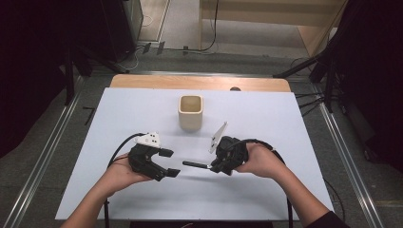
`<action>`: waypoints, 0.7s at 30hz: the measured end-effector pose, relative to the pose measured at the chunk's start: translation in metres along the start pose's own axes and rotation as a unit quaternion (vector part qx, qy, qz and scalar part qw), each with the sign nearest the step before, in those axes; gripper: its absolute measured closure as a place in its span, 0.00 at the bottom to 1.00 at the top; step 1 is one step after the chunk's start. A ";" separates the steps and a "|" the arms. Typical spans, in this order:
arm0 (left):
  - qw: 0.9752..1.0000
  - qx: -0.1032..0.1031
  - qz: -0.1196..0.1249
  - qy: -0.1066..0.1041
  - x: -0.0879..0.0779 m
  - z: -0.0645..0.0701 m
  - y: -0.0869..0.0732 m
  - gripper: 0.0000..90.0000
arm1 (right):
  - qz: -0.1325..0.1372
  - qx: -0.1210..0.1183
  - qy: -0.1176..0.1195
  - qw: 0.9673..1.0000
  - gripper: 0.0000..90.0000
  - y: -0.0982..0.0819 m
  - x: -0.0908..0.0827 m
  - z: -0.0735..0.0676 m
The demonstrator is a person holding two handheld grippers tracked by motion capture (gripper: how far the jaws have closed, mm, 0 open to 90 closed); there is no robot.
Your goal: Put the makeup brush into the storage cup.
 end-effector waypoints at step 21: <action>0.998 0.015 -0.030 -0.044 0.024 0.011 0.009 0.27 | -0.011 -0.072 0.022 0.997 0.88 0.012 -0.001 -0.002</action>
Point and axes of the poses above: each handheld gripper's, and its own axes: x roughly forward along the jaws, y roughly out of its top, z roughly to its right, the point moved 4 cm from there along x, roughly forward along the jaws
